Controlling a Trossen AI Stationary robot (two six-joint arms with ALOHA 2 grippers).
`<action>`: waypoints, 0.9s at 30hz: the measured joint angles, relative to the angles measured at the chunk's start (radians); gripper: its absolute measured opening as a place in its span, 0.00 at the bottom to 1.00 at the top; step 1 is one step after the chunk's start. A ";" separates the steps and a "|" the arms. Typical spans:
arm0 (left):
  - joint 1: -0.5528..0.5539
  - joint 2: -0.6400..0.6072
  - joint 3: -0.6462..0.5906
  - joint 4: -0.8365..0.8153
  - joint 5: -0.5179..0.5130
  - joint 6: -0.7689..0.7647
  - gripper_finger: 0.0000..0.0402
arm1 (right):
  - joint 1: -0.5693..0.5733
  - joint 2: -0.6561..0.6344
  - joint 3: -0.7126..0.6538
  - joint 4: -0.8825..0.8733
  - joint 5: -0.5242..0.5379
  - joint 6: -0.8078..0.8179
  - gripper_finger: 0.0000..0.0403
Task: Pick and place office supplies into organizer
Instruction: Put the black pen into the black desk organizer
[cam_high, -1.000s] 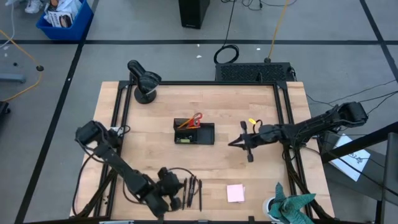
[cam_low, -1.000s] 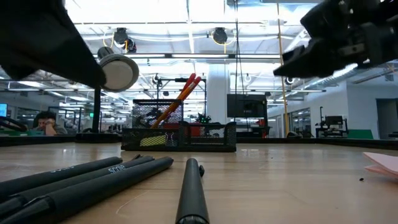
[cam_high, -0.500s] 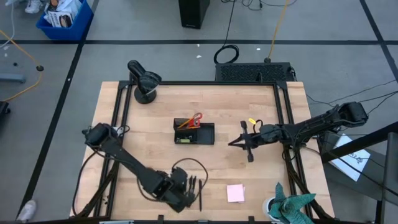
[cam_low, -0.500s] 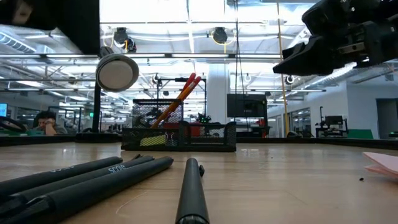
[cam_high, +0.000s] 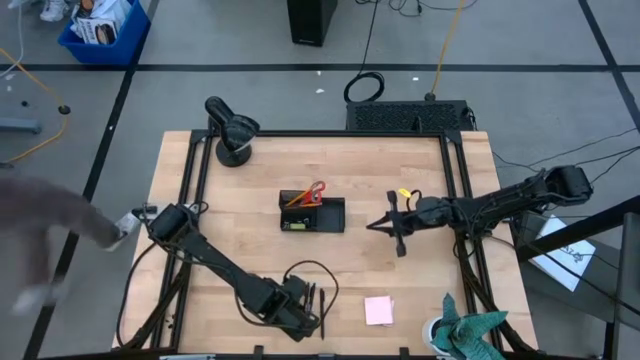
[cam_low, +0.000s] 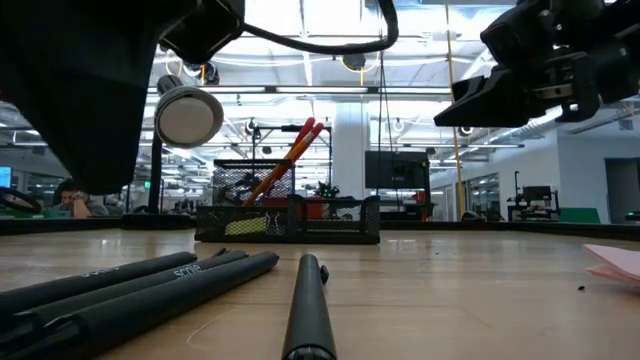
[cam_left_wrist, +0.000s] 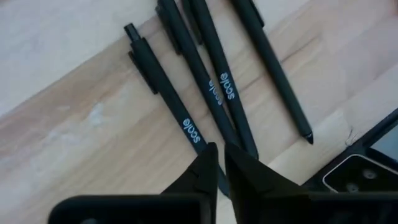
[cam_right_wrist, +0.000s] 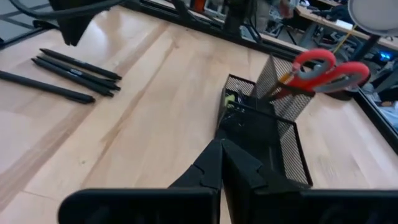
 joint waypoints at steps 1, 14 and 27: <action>0.003 0.000 0.000 -0.005 0.007 0.000 0.10 | -0.005 0.000 0.000 -0.003 0.000 0.004 0.00; 0.093 0.000 0.000 -0.075 0.053 0.107 0.43 | -0.020 0.000 0.000 -0.016 -0.005 0.046 0.00; 0.135 0.027 0.000 -0.129 0.151 0.166 0.45 | -0.020 0.000 0.000 -0.020 -0.008 0.052 0.00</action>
